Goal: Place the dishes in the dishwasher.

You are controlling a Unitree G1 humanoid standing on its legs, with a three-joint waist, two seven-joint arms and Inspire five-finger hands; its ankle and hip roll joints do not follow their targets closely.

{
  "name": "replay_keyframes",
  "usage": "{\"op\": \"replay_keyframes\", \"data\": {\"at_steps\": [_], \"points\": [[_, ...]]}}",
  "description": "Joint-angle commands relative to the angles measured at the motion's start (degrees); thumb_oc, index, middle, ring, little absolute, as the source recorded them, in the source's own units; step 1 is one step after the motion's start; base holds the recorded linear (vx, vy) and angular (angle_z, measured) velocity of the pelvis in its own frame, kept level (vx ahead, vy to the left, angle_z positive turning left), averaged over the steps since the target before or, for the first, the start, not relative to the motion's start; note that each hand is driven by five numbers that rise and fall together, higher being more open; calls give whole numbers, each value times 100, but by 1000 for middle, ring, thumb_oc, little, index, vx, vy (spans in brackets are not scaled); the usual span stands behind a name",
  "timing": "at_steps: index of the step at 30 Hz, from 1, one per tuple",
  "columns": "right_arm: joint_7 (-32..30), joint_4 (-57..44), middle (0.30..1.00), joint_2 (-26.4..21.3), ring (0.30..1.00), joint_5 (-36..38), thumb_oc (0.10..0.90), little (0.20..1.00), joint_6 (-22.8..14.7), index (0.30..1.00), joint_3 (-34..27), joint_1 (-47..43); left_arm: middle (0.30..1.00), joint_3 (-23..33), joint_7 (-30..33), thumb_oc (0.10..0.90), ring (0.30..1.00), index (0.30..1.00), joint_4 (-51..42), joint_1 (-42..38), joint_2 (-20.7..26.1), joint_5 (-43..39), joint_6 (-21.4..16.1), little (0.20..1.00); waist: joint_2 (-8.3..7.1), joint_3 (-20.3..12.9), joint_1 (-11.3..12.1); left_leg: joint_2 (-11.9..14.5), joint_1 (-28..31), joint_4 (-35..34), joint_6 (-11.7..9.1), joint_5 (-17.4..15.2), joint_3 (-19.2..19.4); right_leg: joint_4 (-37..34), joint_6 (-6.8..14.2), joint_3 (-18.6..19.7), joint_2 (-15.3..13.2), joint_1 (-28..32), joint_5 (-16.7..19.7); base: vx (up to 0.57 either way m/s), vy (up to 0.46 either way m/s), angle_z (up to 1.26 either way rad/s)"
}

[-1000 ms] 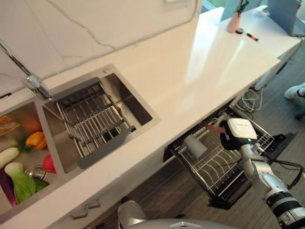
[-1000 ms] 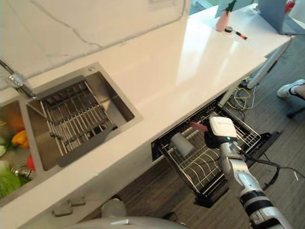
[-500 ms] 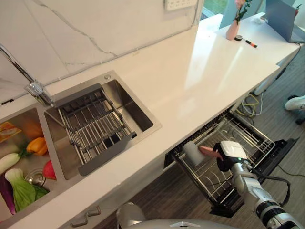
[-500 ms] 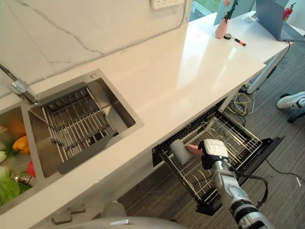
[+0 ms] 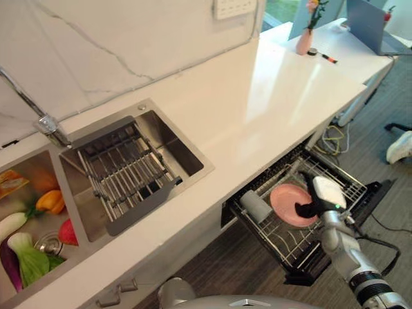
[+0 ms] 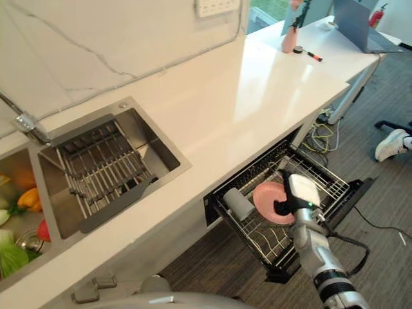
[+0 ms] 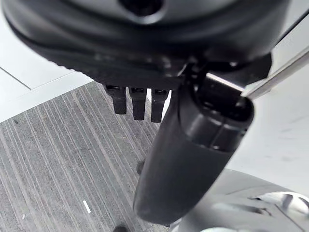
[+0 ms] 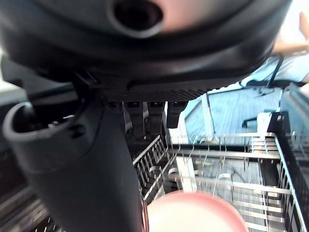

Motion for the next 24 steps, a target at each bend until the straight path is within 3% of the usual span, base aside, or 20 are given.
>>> {"op": "replay_keyframes", "data": {"at_steps": [1,4,5,6,8,11,13,17,18,24], "points": [[-1163,-497,900,-660,900,528,800,900,161,900,-1452,-173,900,-311,160,800,900,900,244,48,46,-283,19,900,120,-107,-42,340,56,-1651,-314,1930,83,121,703,-175,-767,460,-250,-6,-10,-21],[-1316,98,900,-685,900,1071,800,900,286,900,-1933,-128,900,-377,-159,800,900,900,381,61,-17,-384,126,900,120,-112,-139,395,50,-1600,-325,1930,92,110,665,-104,-716,439,-275,-24,-13,-16],[-1389,325,531,-720,531,1239,554,531,301,531,-2114,-85,900,-324,-263,800,900,900,477,69,-26,-435,145,900,127,-114,-156,411,52,-1581,-327,1922,101,106,654,-77,-704,439,-276,-25,1,-16],[-1488,539,300,-739,300,1303,400,300,359,300,-2262,-30,900,-233,-301,800,900,900,527,66,-27,-555,147,900,130,-114,-180,414,53,-1573,-324,1907,100,108,651,-60,-702,433,-268,-21,-3,-13],[-1534,803,300,-727,300,1355,400,300,373,300,-2374,71,900,-162,-345,800,900,900,555,24,-7,-609,144,900,131,-108,-191,414,49,-1556,-318,1886,95,110,650,-40,-708,420,-260,-14,-2,-8],[-1669,2241,300,-581,300,1874,400,300,422,300,-2610,341,900,-62,-409,800,900,900,646,-29,64,-654,106,900,98,-132,-218,398,17,-1538,-322,1871,86,110,644,28,-726,369,-227,0,-10,-13],[-1638,2412,300,-541,300,1968,400,300,364,300,-2569,320,900,-78,-420,800,900,900,672,-39,76,-666,91,900,84,-143,-221,396,19,-1549,-323,1873,92,113,647,34,-732,356,-217,9,-14,-22],[-1304,2409,300,-117,300,1944,400,300,217,300,-1994,265,900,-130,-441,800,900,900,722,-80,51,-669,86,900,74,-137,-231,372,23,-1573,-313,1881,119,123,647,48,-754,330,-200,3,-7,-19],[-839,2376,300,235,300,1839,400,300,74,300,-1383,234,900,-221,-412,800,900,900,697,-85,27,-599,81,900,97,-122,-197,346,31,-1585,-296,1879,112,124,642,49,-766,334,-195,8,-3,-10],[-285,2468,300,522,300,1557,400,300,-126,300,-220,-207,900,-374,-380,800,900,900,624,15,2,-435,53,900,161,-121,-38,309,2,-1594,-289,1878,22,101,640,-13,-765,395,-215,4,3,6]]}}
